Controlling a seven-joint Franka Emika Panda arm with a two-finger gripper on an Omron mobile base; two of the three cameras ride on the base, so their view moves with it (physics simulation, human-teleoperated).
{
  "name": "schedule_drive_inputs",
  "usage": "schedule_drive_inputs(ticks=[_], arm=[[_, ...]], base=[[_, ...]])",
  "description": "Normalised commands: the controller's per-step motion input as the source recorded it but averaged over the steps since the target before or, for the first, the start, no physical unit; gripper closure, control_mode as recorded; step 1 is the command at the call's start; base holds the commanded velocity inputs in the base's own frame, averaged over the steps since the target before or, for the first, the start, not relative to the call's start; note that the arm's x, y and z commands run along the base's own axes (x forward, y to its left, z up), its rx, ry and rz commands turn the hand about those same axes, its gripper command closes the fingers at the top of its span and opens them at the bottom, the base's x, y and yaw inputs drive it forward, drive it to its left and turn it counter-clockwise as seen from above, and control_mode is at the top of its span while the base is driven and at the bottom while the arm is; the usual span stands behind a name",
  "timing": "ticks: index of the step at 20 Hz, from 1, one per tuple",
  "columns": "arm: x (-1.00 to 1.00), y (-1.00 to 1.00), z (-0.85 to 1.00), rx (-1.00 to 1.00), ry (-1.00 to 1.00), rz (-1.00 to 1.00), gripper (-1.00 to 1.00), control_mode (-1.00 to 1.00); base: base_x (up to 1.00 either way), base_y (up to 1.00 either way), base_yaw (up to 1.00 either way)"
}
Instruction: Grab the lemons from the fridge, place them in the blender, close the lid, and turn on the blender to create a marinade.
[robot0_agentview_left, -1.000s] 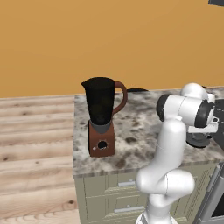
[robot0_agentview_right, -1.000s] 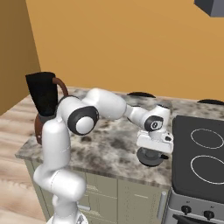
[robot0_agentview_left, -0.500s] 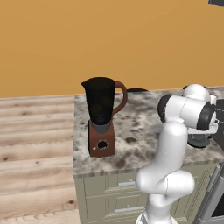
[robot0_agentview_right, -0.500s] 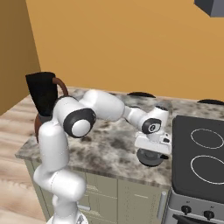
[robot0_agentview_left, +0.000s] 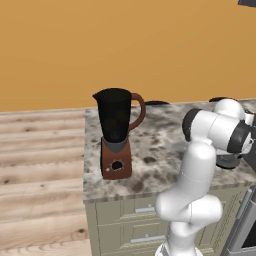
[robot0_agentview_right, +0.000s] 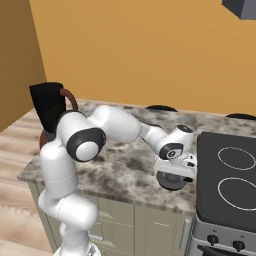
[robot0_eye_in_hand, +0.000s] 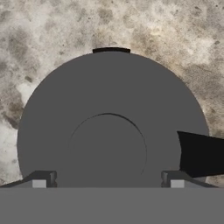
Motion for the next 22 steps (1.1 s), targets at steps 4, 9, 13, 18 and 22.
schedule_drive_inputs(ticks=[4, 9, 13, 18, 22], arm=[[0.03, 0.30, -0.03, -0.05, 0.00, 0.00, -1.00, -1.00], [0.04, 0.00, -0.01, 0.00, 0.00, 0.00, -1.00, -1.00], [0.04, -0.06, -0.18, 0.00, 0.00, 0.01, -1.00, -1.00], [0.01, -0.04, -0.19, 0.00, 0.00, 0.00, 1.00, -1.00], [0.07, 0.00, -0.10, 0.00, 0.00, 0.00, 1.00, -1.00]], base=[[0.00, 0.00, 0.00], [0.00, 0.00, 0.00], [0.00, 0.00, 0.00], [0.00, 0.00, 0.00], [0.00, 0.00, 0.00]])
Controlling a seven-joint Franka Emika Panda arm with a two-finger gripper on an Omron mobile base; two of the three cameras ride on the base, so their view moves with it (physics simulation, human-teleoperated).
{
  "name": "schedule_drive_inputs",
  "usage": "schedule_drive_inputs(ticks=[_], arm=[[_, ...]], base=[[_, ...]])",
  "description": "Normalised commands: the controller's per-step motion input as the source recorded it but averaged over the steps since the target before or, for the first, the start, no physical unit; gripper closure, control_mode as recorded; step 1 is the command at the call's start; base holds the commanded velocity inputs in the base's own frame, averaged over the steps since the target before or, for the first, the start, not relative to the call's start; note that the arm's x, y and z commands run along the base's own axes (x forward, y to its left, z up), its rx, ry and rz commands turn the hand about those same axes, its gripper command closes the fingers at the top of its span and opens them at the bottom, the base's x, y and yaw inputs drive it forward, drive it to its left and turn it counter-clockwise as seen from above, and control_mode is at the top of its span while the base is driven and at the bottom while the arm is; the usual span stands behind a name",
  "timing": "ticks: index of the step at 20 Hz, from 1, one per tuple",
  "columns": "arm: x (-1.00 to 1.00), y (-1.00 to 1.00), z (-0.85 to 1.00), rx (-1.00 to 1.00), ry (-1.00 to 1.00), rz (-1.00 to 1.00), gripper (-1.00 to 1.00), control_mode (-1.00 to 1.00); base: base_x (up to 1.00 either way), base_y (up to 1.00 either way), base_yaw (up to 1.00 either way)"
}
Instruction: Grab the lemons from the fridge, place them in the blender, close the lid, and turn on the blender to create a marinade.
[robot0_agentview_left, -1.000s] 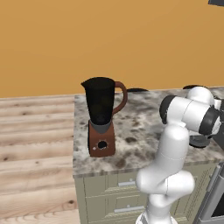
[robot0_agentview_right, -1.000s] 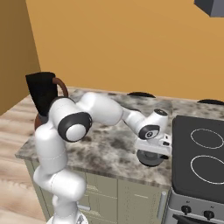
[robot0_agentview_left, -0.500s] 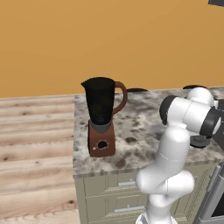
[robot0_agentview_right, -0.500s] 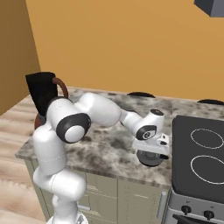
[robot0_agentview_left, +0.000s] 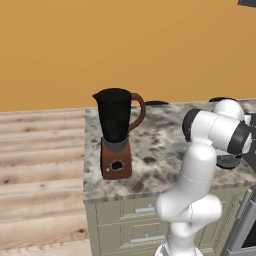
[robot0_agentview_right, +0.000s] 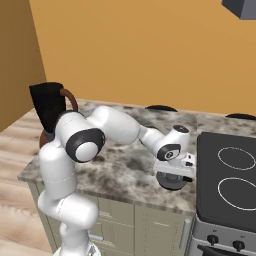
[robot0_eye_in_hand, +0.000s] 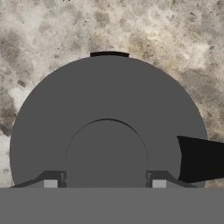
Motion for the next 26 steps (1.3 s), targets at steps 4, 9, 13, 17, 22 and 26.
schedule_drive_inputs(ticks=[4, 9, 13, 17, 22, 26], arm=[[0.00, 0.00, -0.01, 0.00, 0.00, 0.00, 1.00, -1.00], [0.00, 0.06, 0.00, 0.00, -0.02, 0.00, 1.00, -1.00], [0.00, 0.20, 0.28, 0.00, -0.10, -0.02, 1.00, -1.00], [-0.04, 0.10, 0.89, 0.00, -0.13, -0.04, 1.00, -1.00], [-0.13, 0.19, 1.00, 0.00, -0.11, -0.05, 1.00, -1.00], [-0.07, 0.53, 1.00, 0.00, -0.08, -0.03, 1.00, -1.00]], base=[[0.00, 0.00, 0.00], [0.00, 0.00, 0.00], [0.00, 0.00, 0.00], [0.00, 0.00, 0.00], [0.00, 0.00, 0.00], [0.00, 0.00, 0.00]])
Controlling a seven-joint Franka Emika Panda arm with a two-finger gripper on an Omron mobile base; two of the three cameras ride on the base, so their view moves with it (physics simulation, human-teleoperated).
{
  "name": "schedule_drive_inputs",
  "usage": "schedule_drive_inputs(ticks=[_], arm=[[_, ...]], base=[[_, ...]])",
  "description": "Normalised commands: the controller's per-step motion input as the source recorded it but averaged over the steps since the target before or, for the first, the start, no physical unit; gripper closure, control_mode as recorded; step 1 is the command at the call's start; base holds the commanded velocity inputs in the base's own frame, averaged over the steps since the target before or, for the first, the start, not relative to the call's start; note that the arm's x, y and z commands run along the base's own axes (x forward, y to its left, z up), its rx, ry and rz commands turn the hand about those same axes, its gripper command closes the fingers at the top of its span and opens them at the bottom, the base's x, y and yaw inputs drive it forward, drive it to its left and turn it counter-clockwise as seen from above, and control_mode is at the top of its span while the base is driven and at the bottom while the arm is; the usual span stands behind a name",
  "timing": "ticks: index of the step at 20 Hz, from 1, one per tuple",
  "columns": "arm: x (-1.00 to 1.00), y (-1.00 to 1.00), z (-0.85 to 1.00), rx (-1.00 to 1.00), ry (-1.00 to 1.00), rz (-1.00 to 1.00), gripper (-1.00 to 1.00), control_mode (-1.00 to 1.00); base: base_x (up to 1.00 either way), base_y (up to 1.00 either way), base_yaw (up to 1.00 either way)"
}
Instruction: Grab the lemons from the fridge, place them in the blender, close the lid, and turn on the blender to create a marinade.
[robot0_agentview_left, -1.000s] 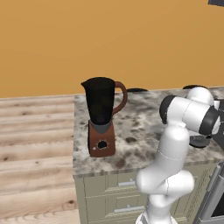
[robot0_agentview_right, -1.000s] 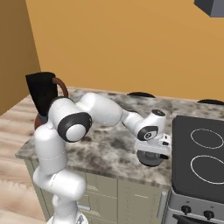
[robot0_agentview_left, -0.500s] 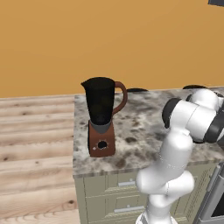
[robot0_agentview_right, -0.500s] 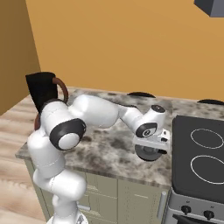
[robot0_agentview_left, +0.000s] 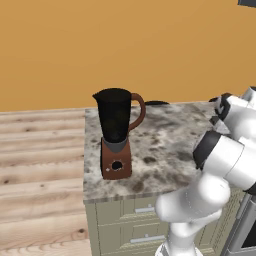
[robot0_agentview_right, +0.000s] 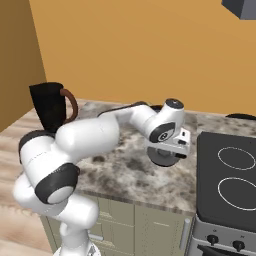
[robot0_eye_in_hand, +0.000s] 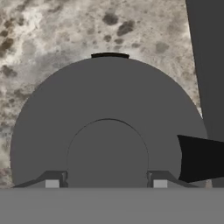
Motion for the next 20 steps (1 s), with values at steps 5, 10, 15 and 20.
schedule_drive_inputs(ticks=[5, 10, 15, 20], arm=[[-0.01, 0.73, 1.00, 0.00, -0.04, -0.01, 1.00, -1.00], [0.00, 0.79, 1.00, 0.00, 0.00, 0.00, 1.00, -1.00], [0.00, 0.96, 1.00, 0.00, 0.00, 0.00, 1.00, -1.00], [0.01, 1.00, 1.00, 0.00, 0.00, 0.00, 1.00, -1.00]], base=[[0.00, 0.00, 0.00], [0.00, 0.00, 0.00], [0.00, 0.00, 0.00], [0.00, 0.00, 0.00]])
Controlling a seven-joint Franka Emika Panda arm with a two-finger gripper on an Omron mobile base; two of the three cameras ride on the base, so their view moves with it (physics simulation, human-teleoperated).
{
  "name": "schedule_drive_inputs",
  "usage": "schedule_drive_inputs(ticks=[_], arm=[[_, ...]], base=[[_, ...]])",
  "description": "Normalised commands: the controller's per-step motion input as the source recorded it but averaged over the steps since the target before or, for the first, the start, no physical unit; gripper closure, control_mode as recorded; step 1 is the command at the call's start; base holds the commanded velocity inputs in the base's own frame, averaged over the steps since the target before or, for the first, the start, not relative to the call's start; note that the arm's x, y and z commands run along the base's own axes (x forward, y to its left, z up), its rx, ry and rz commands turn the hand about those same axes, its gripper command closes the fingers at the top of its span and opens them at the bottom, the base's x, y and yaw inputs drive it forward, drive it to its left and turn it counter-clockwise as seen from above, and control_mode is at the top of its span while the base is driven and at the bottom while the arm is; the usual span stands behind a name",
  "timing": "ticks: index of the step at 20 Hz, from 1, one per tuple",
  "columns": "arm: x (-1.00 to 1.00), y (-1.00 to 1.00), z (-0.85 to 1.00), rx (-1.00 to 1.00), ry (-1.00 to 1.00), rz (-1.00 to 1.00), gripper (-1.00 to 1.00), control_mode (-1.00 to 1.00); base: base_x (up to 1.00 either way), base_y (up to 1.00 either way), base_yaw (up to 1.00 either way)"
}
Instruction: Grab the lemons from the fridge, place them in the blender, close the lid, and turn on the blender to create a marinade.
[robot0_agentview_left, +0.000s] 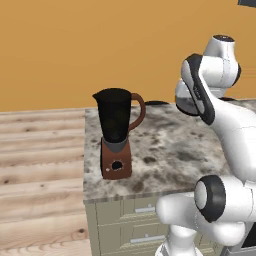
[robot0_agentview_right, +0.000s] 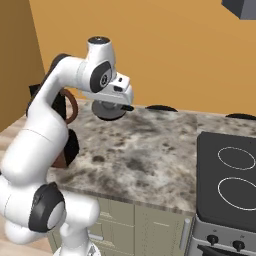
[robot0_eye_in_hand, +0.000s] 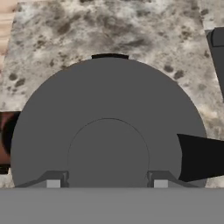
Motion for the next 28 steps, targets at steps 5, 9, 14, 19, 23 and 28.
schedule_drive_inputs(ticks=[5, 9, 14, 19, 23, 28], arm=[[0.01, 0.96, 0.92, 0.00, 0.11, 0.00, 1.00, -1.00], [0.00, 0.53, 0.36, 0.00, 0.13, 0.00, 1.00, -1.00], [0.00, 0.06, 0.00, 0.01, 0.00, 0.00, 1.00, -1.00], [0.00, 0.26, 0.00, 0.01, 0.00, 0.00, 1.00, -1.00], [0.00, 0.58, 0.00, 0.00, -0.04, -0.02, 1.00, -1.00], [0.02, 0.56, 0.12, 0.00, -0.01, -0.07, 1.00, -1.00]], base=[[0.00, 0.00, 0.00], [0.00, 0.00, 0.00], [0.00, 0.00, 0.00], [0.00, 0.00, 0.00], [0.00, 0.00, 0.00], [0.00, 0.00, 0.00]])
